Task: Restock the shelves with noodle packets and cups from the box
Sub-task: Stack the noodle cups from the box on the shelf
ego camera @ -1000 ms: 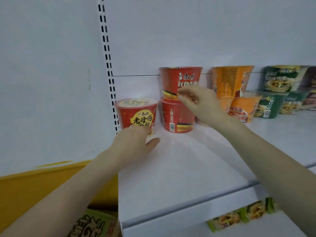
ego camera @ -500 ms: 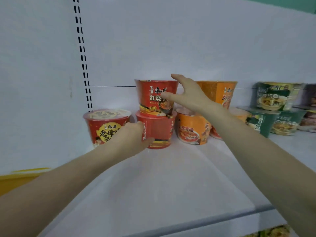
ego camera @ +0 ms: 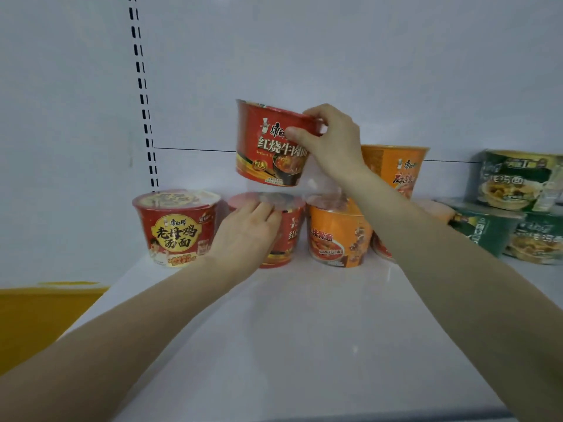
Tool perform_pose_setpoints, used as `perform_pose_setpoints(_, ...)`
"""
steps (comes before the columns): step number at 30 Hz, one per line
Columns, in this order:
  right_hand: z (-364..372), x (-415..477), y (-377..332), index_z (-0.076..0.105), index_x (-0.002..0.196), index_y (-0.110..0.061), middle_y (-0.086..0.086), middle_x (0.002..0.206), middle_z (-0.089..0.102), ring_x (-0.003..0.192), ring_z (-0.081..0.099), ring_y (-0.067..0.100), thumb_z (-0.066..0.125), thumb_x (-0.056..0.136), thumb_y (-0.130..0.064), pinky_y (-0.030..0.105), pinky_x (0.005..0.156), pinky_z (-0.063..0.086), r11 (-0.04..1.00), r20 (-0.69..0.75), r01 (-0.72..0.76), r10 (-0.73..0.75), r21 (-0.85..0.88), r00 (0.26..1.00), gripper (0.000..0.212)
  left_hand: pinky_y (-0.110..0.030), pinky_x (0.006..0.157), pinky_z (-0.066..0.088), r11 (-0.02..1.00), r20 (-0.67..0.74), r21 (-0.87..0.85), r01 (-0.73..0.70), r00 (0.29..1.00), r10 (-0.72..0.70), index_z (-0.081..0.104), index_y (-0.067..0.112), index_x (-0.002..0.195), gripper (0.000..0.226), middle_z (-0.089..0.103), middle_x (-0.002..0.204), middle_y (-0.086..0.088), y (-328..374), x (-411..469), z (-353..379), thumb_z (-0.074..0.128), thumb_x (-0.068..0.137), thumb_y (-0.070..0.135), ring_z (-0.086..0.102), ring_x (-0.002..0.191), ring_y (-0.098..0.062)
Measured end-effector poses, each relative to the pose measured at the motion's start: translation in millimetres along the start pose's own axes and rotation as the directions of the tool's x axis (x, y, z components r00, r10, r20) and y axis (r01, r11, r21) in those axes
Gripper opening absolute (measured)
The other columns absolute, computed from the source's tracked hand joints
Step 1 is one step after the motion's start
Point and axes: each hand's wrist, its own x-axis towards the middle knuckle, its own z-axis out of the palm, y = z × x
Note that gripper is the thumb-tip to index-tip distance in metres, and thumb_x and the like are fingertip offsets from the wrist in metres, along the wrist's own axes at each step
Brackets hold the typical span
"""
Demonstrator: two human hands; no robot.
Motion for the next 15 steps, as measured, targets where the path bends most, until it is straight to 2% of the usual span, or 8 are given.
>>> perform_pose_setpoints(3,-11,5,-2,0.06,0.112,-0.009,-0.007,0.098,0.054,0.089,0.047,0.004,0.069,0.081,-0.029,-0.007,0.06,0.033,1.0,0.0,0.002,-0.002,0.001,1.0,0.038,-0.03,0.05,0.05,0.999,-0.001,0.002,0.047,0.999,-0.046,0.069,0.007,0.093,0.055,0.064,0.074,-0.01,7,14,3,0.092,0.046,0.024,0.064,0.067,-0.028)
perform_pose_setpoints(5,-14,6,1,0.06,0.112,-0.01,-0.007,0.098,0.053,0.09,0.047,0.003,0.069,0.081,-0.029,-0.008,0.059,0.033,1.0,0.009,-0.001,0.001,-0.01,1.0,0.038,-0.036,0.063,0.05,0.997,0.004,-0.025,0.079,0.997,-0.079,0.064,0.012,0.112,0.053,0.062,0.09,-0.012,12,19,-5,0.083,0.065,0.025,0.061,0.085,-0.03)
perform_pose_setpoints(7,-15,6,3,0.059,0.113,-0.01,-0.008,0.099,0.053,0.091,0.046,0.003,0.069,0.081,-0.029,-0.008,0.059,0.033,1.0,0.006,0.0,0.0,-0.02,1.0,0.038,-0.039,0.077,0.046,0.986,-0.014,-0.107,0.127,0.992,-0.129,0.052,0.017,0.129,0.044,0.056,0.111,-0.012,6,19,-2,0.062,0.087,0.023,0.052,0.106,-0.031)
perform_pose_setpoints(8,-16,5,4,0.059,0.113,-0.01,-0.008,0.099,0.053,0.091,0.046,0.003,0.069,0.081,-0.029,-0.008,0.059,0.033,1.0,0.002,0.0,0.001,-0.022,1.0,0.038,-0.041,0.075,0.046,0.977,-0.02,-0.177,0.116,0.992,-0.121,0.055,0.016,0.126,0.039,0.057,0.111,-0.014,2,15,-4,0.06,0.088,0.017,0.052,0.104,-0.033)
perform_pose_setpoints(10,-17,5,6,0.06,0.113,-0.009,-0.007,0.099,0.053,0.092,0.045,0.004,0.069,0.081,-0.029,-0.009,0.059,0.031,1.0,-0.004,-0.001,0.0,-0.023,1.0,0.039,-0.042,0.063,0.049,0.949,-0.04,-0.303,0.085,0.994,-0.101,0.066,0.009,0.108,0.028,0.062,0.095,-0.017,-10,5,-7,0.066,0.08,0.006,0.058,0.087,-0.039)
perform_pose_setpoints(12,-16,5,7,0.06,0.113,-0.009,-0.007,0.1,0.053,0.091,0.045,0.003,0.069,0.081,-0.029,-0.009,0.058,0.031,1.0,-0.003,-0.005,0.005,-0.016,1.0,0.038,-0.04,0.06,0.049,0.926,-0.039,-0.372,0.069,0.995,-0.09,0.067,0.005,0.098,0.019,0.064,0.089,-0.017,-26,-6,-4,0.061,0.08,0.005,0.061,0.078,-0.037)
perform_pose_setpoints(15,-13,4,7,0.06,0.113,-0.01,-0.007,0.1,0.053,0.091,0.045,0.003,0.068,0.081,-0.029,-0.008,0.059,0.033,1.0,0.006,-0.006,0.006,-0.005,1.0,0.038,-0.035,0.068,0.043,0.908,-0.032,-0.399,0.127,0.988,-0.152,0.059,0.003,0.104,0.018,0.059,0.1,-0.015,-39,-16,-5,0.054,0.087,0.003,0.057,0.089,-0.034)
